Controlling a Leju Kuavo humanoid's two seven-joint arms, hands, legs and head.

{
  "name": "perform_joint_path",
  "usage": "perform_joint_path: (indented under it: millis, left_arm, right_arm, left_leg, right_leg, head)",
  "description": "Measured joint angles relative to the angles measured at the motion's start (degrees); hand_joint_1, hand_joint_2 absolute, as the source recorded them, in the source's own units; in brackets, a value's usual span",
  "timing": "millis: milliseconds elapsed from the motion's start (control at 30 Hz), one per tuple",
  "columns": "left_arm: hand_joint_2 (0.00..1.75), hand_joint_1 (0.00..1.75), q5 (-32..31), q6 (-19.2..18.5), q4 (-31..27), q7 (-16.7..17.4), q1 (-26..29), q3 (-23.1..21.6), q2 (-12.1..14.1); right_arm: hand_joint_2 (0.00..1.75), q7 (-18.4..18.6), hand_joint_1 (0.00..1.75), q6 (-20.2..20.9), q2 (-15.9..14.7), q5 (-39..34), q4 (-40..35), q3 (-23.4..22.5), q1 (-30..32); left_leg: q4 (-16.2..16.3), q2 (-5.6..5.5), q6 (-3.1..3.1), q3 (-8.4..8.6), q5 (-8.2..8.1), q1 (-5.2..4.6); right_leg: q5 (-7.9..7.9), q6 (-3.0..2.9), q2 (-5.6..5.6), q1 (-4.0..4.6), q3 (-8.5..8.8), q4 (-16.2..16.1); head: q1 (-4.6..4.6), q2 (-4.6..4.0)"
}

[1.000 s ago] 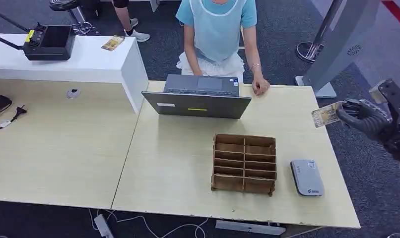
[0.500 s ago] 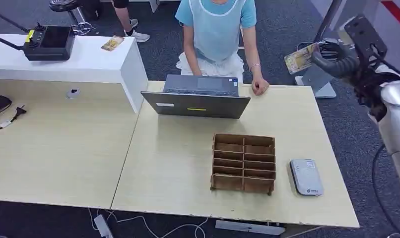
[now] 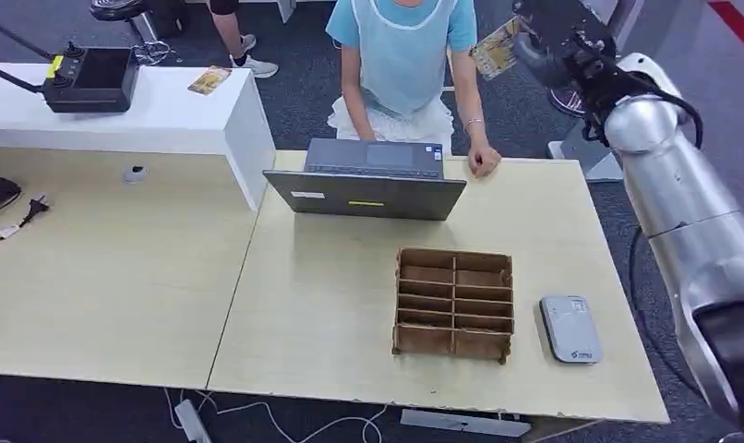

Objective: Pass the card to the sensor for recognition and then transmit it.

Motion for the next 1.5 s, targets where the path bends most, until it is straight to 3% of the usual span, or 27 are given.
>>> perform_joint_path:
  millis: [133,433,767,1067,1500]
  left_arm:
    - [0.0,0.0,-0.09,-0.13,0.0,0.02,0.06,-0.33,-0.15]
    - [0.0,0.0,-1.18,-1.18,0.0,0.02,0.0,-1.66,-0.13]
    - [0.0,0.0,-2.1,-1.86,0.0,0.02,-0.01,-3.17,-0.13]
    - [0.0,0.0,-2.12,-2.19,0.0,0.02,-0.01,-3.37,-0.13]
    - [0.0,0.0,-2.19,-2.25,0.0,0.02,0.0,-3.39,-0.13]
  right_arm:
    - [1.75,0.15,1.75,-0.81,2.05,2.96,0.39,0.74,-0.77]
    - [1.75,1.49,1.75,-4.74,6.45,22.73,3.98,3.1,-2.89]
    - [1.75,2.69,1.75,-5.9,10.68,36.47,15.16,4.52,-5.73]
    - [1.75,2.8,1.75,-6.75,11.21,39.82,20.72,4.37,-5.92]
    - [1.75,2.53,1.75,-7.52,11.21,40.15,23.19,2.4,-5.91]
  left_leg:
    - [0.0,-0.09,0.0,-0.02,0.01,0.01]
    - [0.0,-0.04,0.0,0.0,0.01,0.01]
    - [0.01,-0.05,-0.01,0.0,0.02,0.01]
    - [0.02,-0.05,-0.01,0.01,0.01,0.0]
    - [0.01,-0.05,-0.01,0.01,0.01,0.01]
  right_leg:
    - [0.0,0.0,-0.13,0.01,0.02,0.0]
    - [0.01,-0.01,-0.06,0.01,0.0,0.0]
    - [0.01,-0.01,-0.07,0.01,0.02,0.0]
    - [0.01,-0.01,-0.06,0.0,0.01,0.0]
    - [0.01,-0.01,-0.06,0.01,0.01,0.0]
  head:
    - [0.0,0.0]
    - [0.02,0.0]
    - [0.02,0.0]
    - [0.0,0.0]
    - [0.02,0.0]
